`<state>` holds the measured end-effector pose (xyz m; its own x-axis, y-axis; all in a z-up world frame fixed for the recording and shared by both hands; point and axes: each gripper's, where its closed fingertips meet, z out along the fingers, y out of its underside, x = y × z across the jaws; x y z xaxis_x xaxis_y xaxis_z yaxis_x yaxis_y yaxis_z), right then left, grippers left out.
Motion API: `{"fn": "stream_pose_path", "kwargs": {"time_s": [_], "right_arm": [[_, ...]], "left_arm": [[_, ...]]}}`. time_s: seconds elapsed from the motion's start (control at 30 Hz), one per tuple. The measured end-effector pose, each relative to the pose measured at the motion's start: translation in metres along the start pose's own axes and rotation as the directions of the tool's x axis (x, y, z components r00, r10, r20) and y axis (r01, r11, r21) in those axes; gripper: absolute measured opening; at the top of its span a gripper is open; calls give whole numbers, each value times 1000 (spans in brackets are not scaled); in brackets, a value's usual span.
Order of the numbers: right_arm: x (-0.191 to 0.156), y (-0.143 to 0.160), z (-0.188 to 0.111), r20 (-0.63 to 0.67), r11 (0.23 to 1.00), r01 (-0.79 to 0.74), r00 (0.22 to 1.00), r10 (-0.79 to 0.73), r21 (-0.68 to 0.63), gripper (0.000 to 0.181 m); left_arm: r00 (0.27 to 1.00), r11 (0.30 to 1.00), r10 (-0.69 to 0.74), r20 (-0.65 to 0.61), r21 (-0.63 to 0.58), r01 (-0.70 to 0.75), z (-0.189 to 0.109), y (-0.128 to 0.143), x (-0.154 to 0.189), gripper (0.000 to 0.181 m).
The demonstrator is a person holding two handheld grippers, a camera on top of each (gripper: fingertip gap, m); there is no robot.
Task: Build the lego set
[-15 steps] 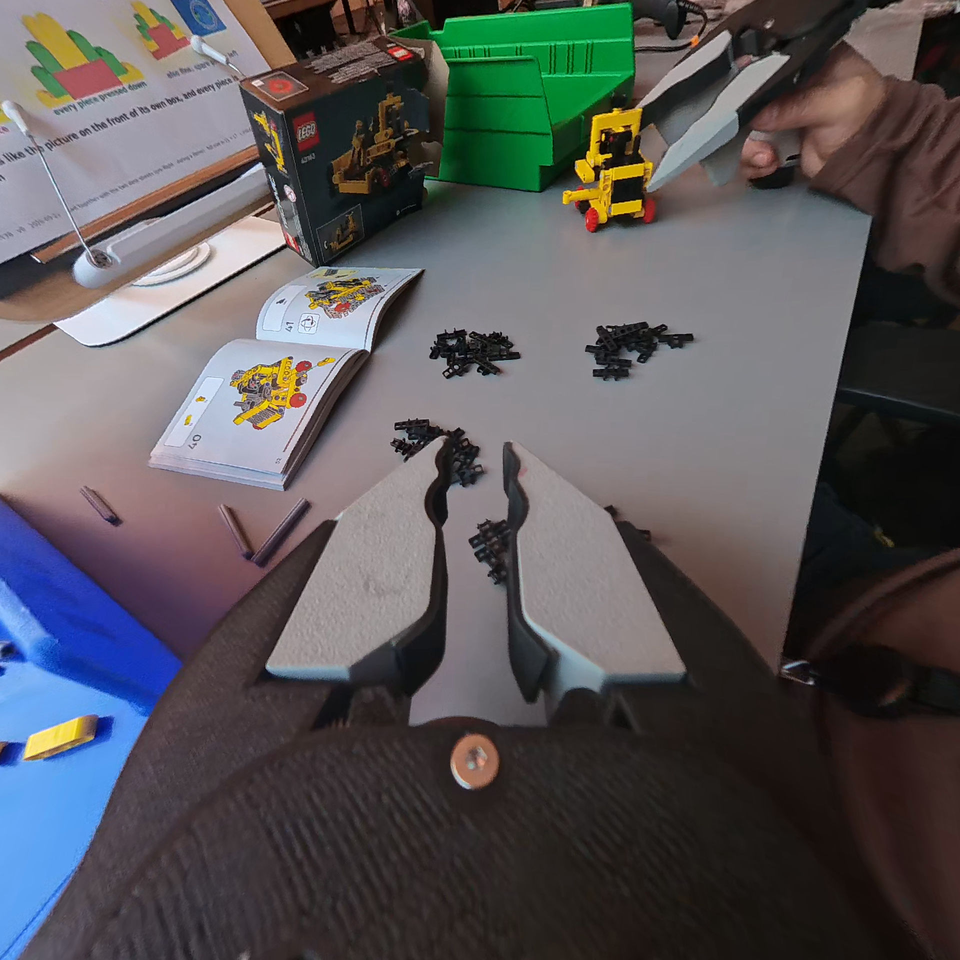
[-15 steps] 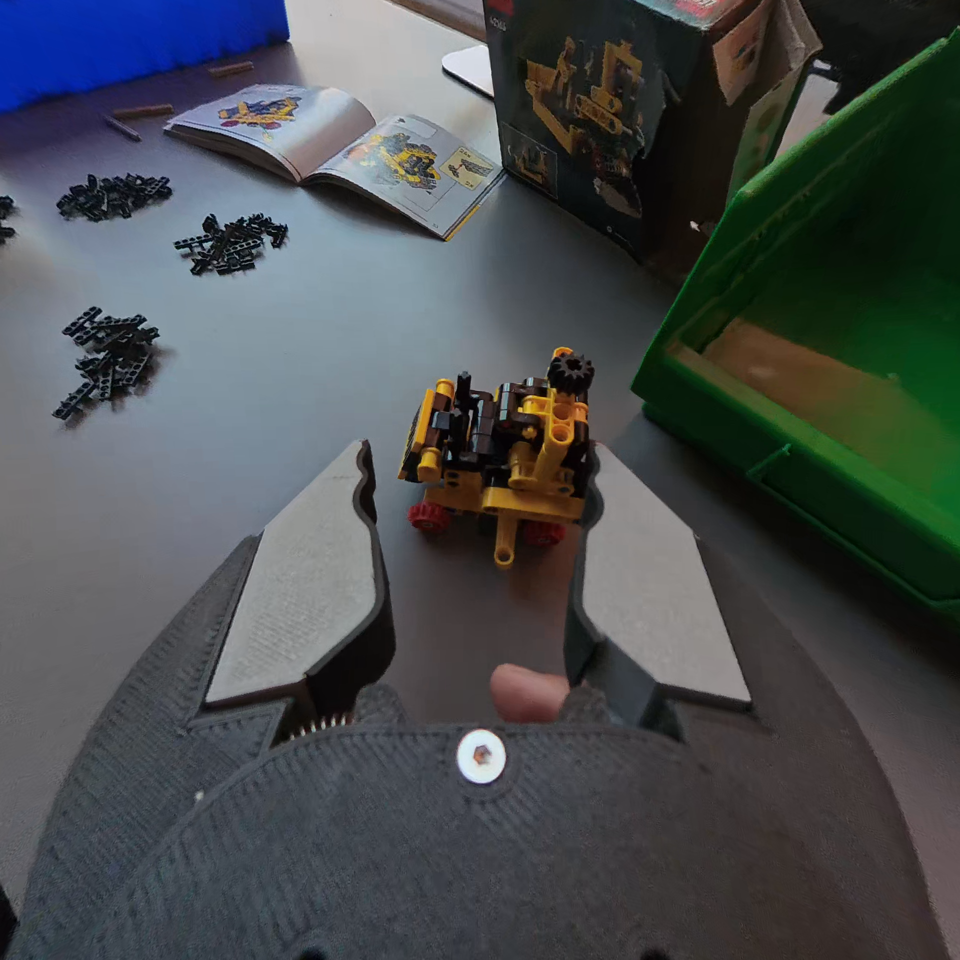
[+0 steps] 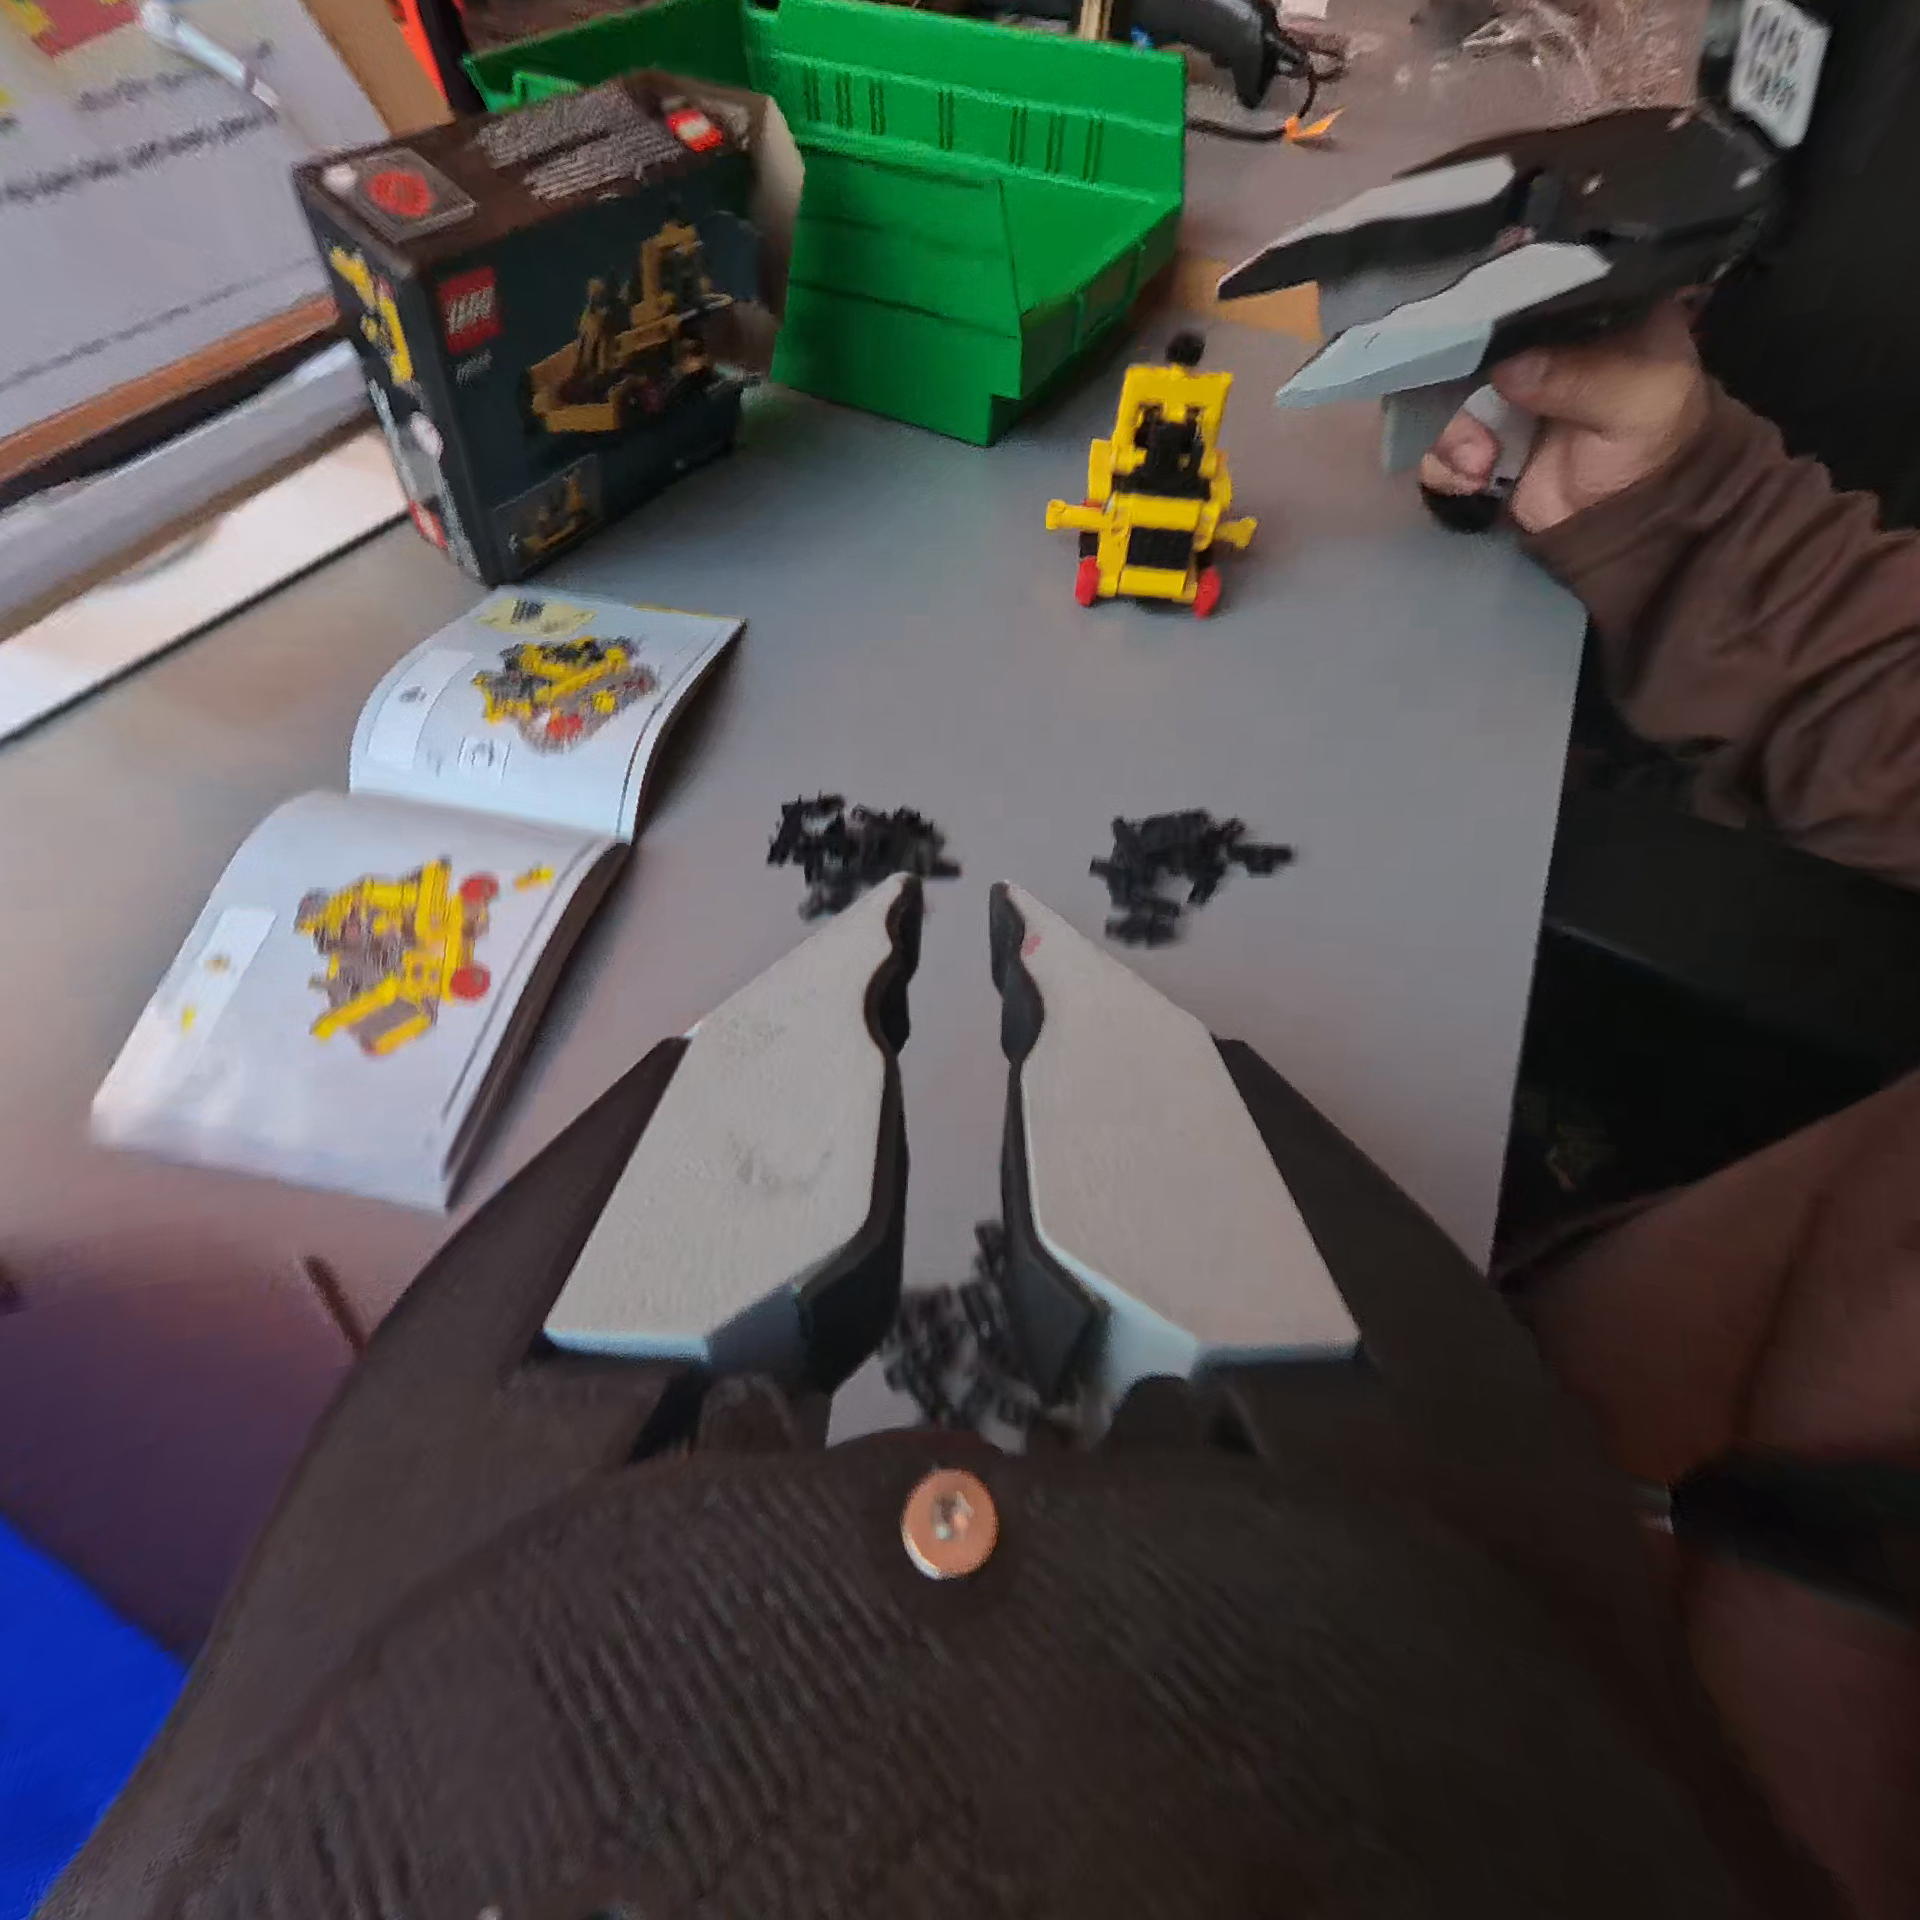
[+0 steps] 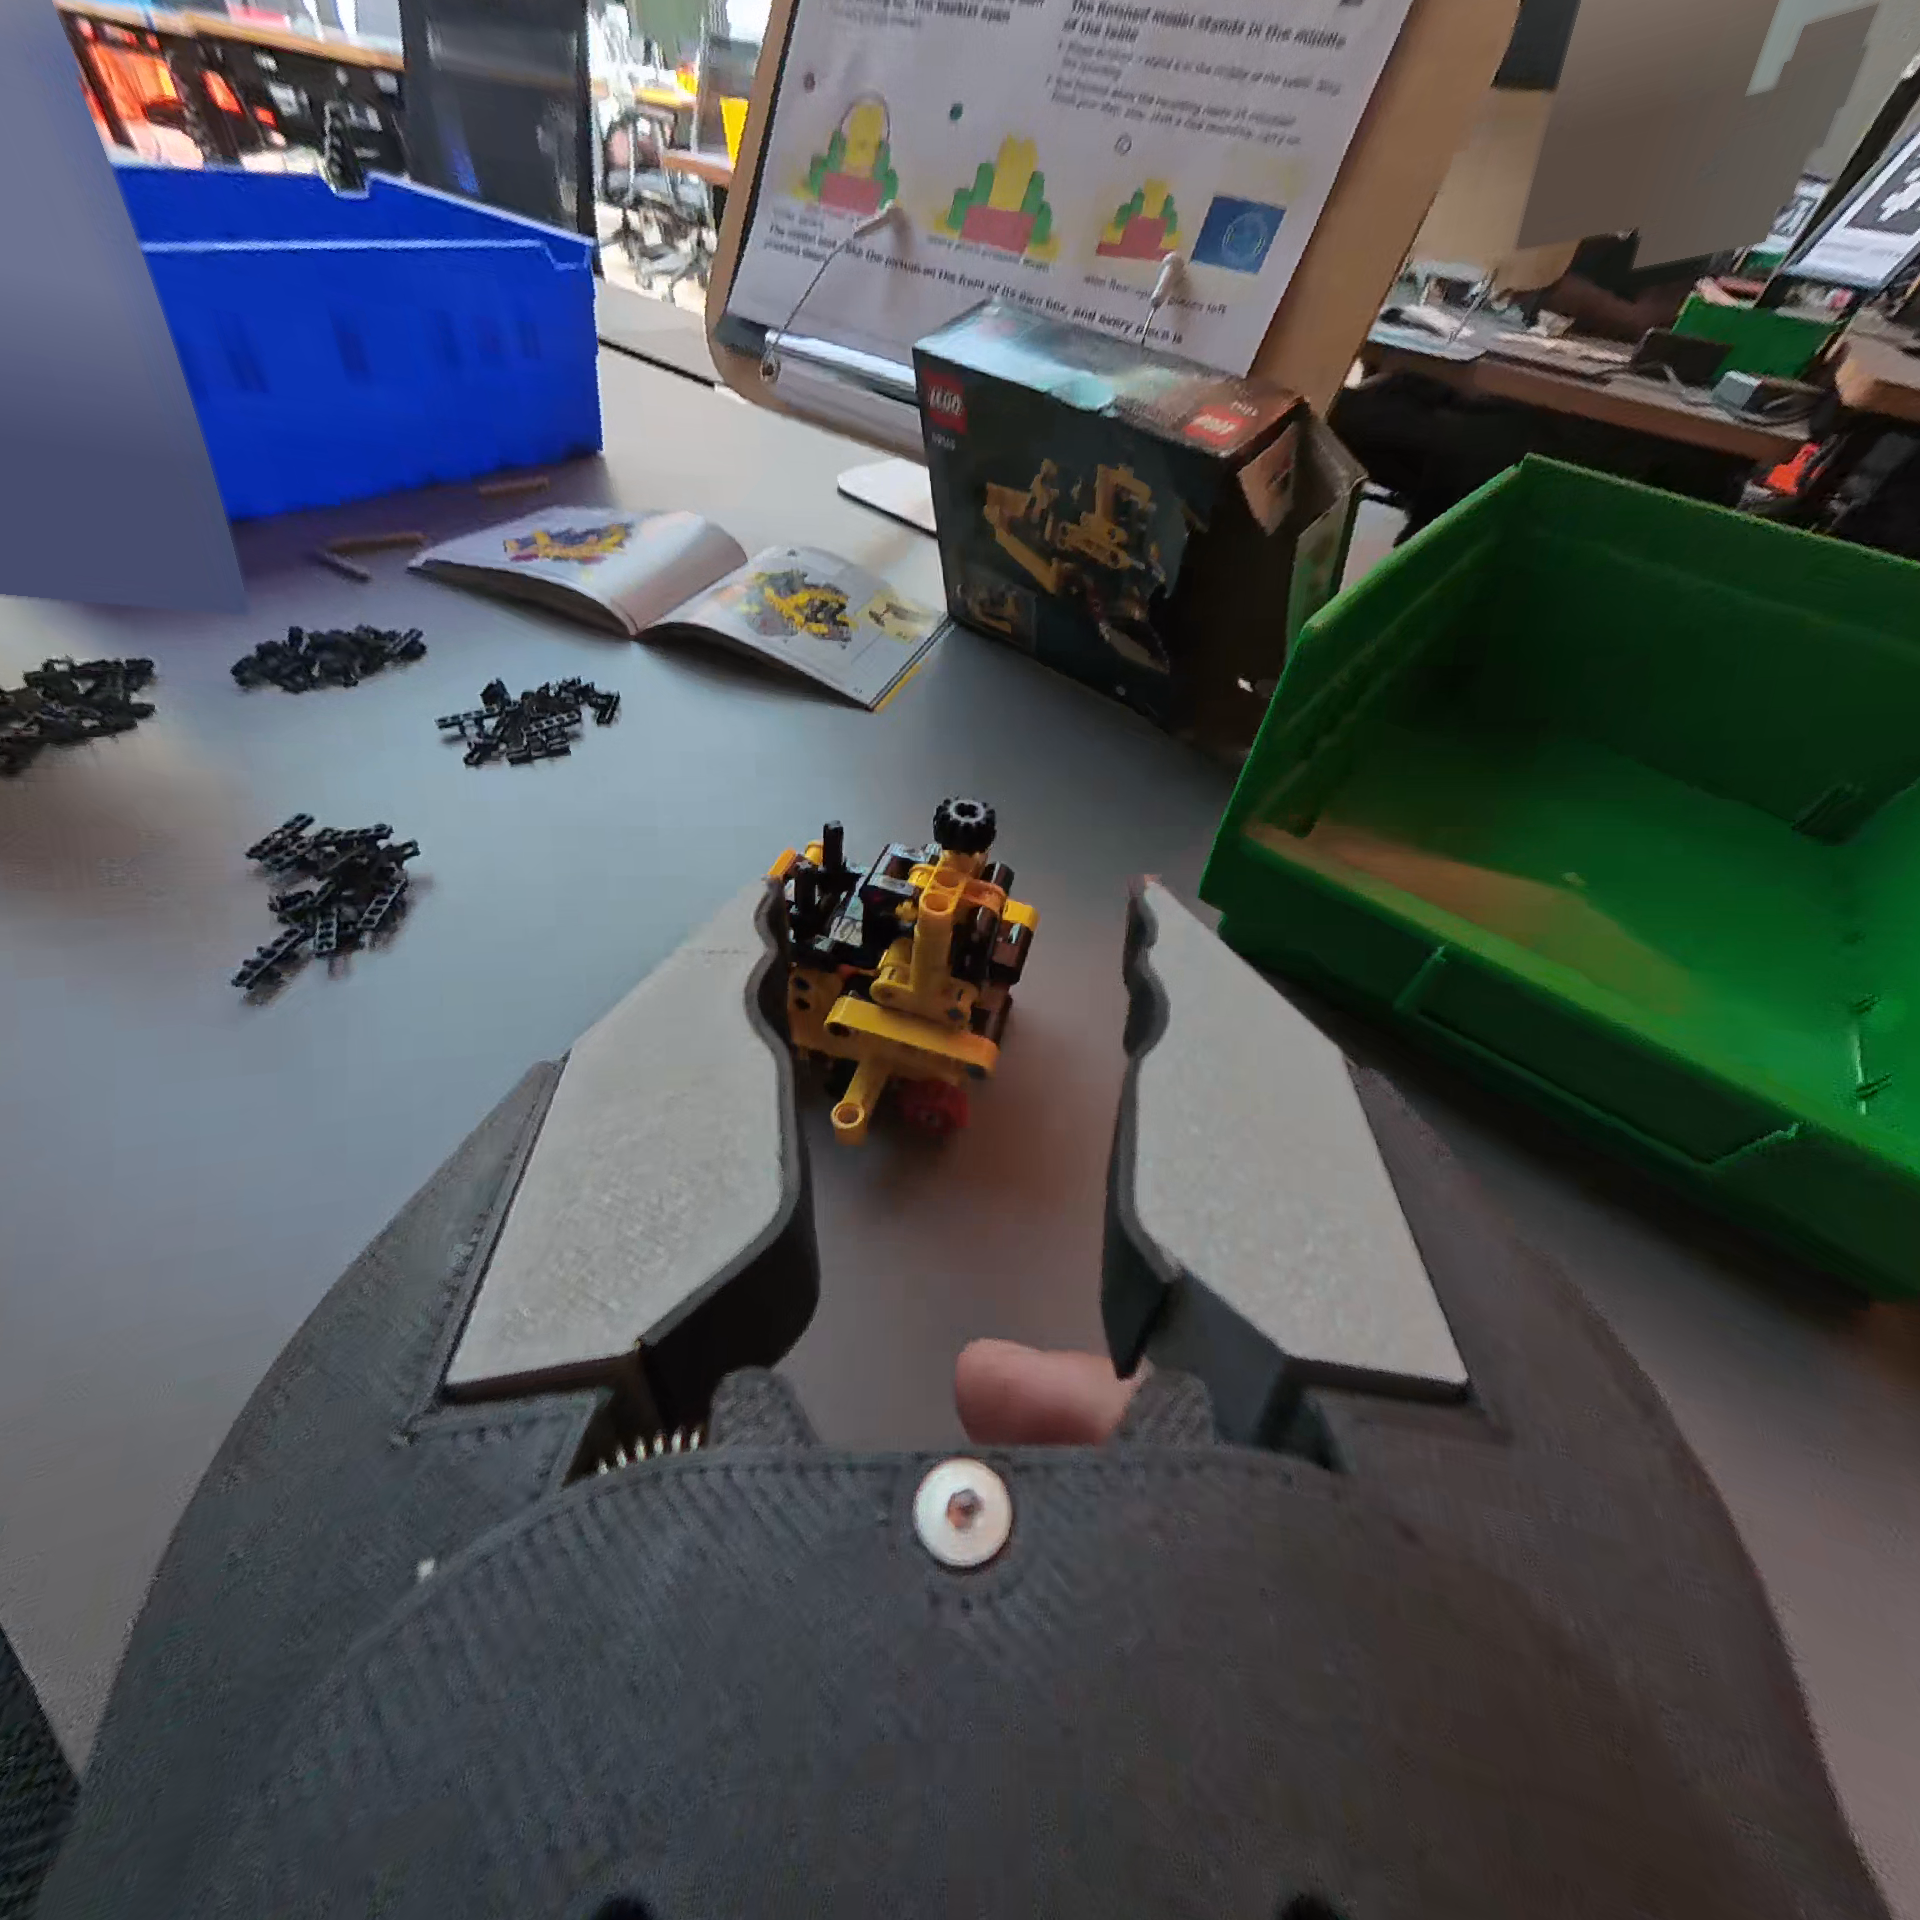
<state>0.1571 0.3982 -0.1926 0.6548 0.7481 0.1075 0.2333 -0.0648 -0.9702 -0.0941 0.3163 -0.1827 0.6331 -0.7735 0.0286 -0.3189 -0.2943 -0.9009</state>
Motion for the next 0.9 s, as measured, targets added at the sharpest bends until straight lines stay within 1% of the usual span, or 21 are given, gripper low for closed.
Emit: {"fn": "stream_pose_path", "kwargs": {"time_s": [0.03,0.1,0.13,0.2,0.27,0.33,0.43,0.47,0.53,0.57,0.63,0.7,0.8,0.9], "right_arm": [[1,-1,0,-6,1000,3,1000,-3,11,59],[-1,1,1,1,1000,16,1000,-16,-4,60],[-2,1,2,-3,1000,27,1000,-27,-9,60],[-3,2,1,-21,998,59,998,-60,-12,58],[-4,2,1,-36,997,80,996,-81,-19,55],[4,6,2,-77,997,70,994,-73,-46,53],[21,13,1,-153,997,0,988,-13,-82,54],[25,13,0,-160,997,-27,987,15,-76,54],[28,12,-2,-155,996,-71,986,62,-56,54],[29,11,-2,-147,995,-87,986,78,-50,53],[27,12,-1,-117,993,-106,988,99,-53,54],[19,15,3,-44,990,-114,993,111,-81,58],[4,23,9,75,980,-119,988,132,-157,60],[-14,36,11,172,961,-102,974,149,-256,53]], "left_arm": [[1000,1000,8,-17,2,-8,7,-15,0,6],[999,1000,8,-40,-22,-9,28,-38,-6,2],[999,998,4,-36,-55,-6,41,-45,-13,3],[999,992,17,28,-128,-13,70,-50,-37,7],[992,979,38,123,-203,-13,96,-46,-68,4],[986,963,-1,164,-265,45,120,-37,-89,0],[972,911,22,233,-405,77,141,-8,-117,5],[965,885,52,256,-460,75,143,4,-126,8],[962,837,83,261,-542,75,145,25,-133,3],[966,855,69,250,-513,71,146,22,-131,0],[966,843,83,247,-534,64,142,27,-132,0],[966,838,104,236,-544,43,139,28,-131,0],[973,817,133,189,-576,1,135,31,-125,0],[979,797,153,131,-602,-44,128,35,-119,0]]}}
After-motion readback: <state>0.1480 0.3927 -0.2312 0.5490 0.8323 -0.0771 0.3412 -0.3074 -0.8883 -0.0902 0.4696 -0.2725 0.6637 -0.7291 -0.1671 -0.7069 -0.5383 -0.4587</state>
